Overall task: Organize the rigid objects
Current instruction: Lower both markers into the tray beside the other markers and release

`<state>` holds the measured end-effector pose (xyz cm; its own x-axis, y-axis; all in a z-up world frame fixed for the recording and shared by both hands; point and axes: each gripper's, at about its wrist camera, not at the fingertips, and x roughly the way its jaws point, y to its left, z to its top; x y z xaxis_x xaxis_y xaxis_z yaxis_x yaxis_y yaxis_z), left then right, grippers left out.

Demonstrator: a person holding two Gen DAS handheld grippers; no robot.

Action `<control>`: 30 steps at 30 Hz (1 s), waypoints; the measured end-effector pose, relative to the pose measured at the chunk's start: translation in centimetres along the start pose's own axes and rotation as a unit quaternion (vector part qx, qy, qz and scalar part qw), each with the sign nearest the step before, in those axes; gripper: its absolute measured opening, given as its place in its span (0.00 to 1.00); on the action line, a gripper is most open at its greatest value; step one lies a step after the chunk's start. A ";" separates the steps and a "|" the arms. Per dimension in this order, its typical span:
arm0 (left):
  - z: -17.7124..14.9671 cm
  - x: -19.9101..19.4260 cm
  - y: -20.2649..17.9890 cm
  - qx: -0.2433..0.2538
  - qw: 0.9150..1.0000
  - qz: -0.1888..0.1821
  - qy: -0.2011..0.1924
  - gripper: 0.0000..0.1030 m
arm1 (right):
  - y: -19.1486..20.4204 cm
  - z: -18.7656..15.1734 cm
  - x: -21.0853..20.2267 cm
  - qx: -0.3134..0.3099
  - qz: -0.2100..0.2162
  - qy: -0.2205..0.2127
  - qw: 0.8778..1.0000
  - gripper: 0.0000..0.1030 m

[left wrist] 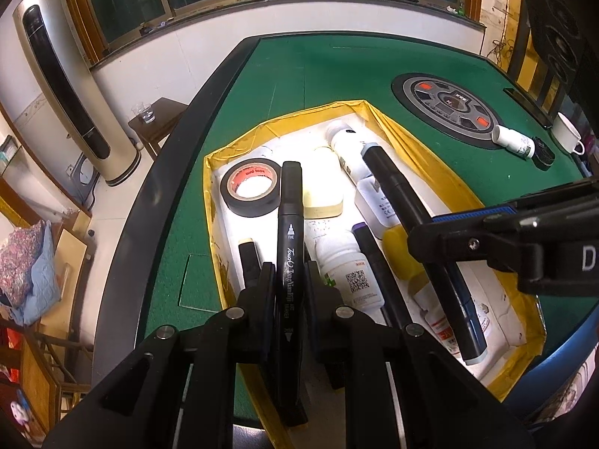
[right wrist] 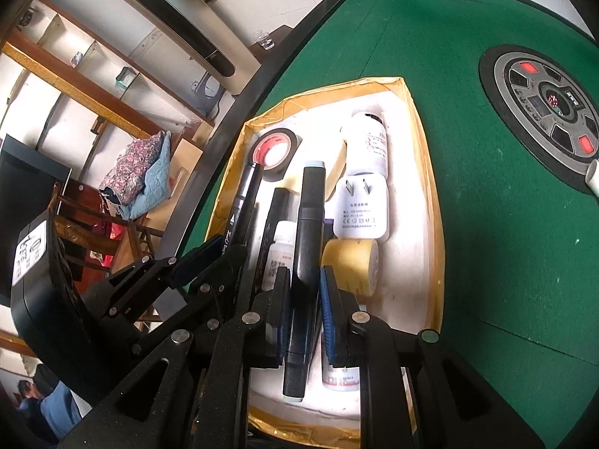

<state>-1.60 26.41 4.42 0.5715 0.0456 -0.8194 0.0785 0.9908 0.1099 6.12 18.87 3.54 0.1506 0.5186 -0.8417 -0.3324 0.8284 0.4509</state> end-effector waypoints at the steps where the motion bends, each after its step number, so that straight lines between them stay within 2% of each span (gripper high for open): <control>1: 0.0 0.1 0.0 0.001 1.000 0.000 0.001 0.12 | 0.0 0.0 0.1 0.001 0.000 0.000 1.000 0.14; 30: 0.2 1.1 0.6 0.008 1.000 0.006 0.007 0.13 | 0.3 2.1 2.0 0.002 -0.015 0.013 1.000 0.14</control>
<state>-0.78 27.03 3.69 0.5615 0.0591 -0.8254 0.0847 0.9881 0.1284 8.31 20.64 2.60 0.1369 0.4883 -0.8619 -0.3245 0.8442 0.4267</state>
